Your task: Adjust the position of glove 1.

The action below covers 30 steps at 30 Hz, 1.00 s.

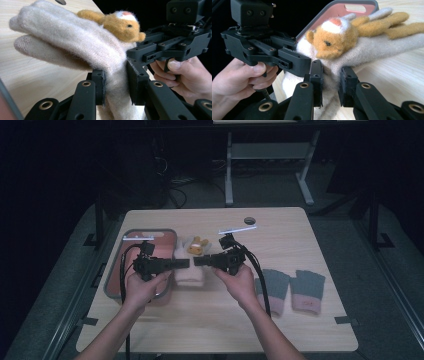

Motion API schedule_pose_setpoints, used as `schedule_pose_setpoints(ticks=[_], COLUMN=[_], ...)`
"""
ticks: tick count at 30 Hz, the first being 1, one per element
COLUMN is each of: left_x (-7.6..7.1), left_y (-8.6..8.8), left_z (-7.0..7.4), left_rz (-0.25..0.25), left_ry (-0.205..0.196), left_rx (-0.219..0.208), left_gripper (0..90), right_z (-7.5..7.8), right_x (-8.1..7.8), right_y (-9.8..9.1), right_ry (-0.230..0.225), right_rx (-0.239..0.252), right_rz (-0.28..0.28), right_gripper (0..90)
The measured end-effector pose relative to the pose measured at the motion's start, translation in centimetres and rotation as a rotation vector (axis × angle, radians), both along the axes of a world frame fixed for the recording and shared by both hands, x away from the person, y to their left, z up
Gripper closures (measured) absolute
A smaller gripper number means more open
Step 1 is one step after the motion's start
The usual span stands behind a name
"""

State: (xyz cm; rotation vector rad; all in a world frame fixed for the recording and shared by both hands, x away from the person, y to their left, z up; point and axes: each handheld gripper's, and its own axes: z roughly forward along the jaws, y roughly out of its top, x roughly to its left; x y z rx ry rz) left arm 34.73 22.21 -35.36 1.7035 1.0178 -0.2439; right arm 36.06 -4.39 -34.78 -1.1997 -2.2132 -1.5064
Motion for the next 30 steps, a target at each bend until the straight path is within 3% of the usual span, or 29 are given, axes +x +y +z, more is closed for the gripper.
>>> schedule_pose_setpoints(ticks=[14,30], left_x=[0.1,0.1], left_y=[2.7,5.3], left_z=[0.3,0.6], left_rz=[0.024,0.038], left_ry=[0.002,0.001], left_rx=[-0.018,-0.019], left_gripper=[70.1,70.2], right_z=[0.3,0.7], right_x=[0.8,1.5], right_y=[2.5,5.1], right_ry=[0.003,0.003], right_rx=[0.030,0.023], right_rz=[0.022,0.050], right_gripper=[75.9,75.8])
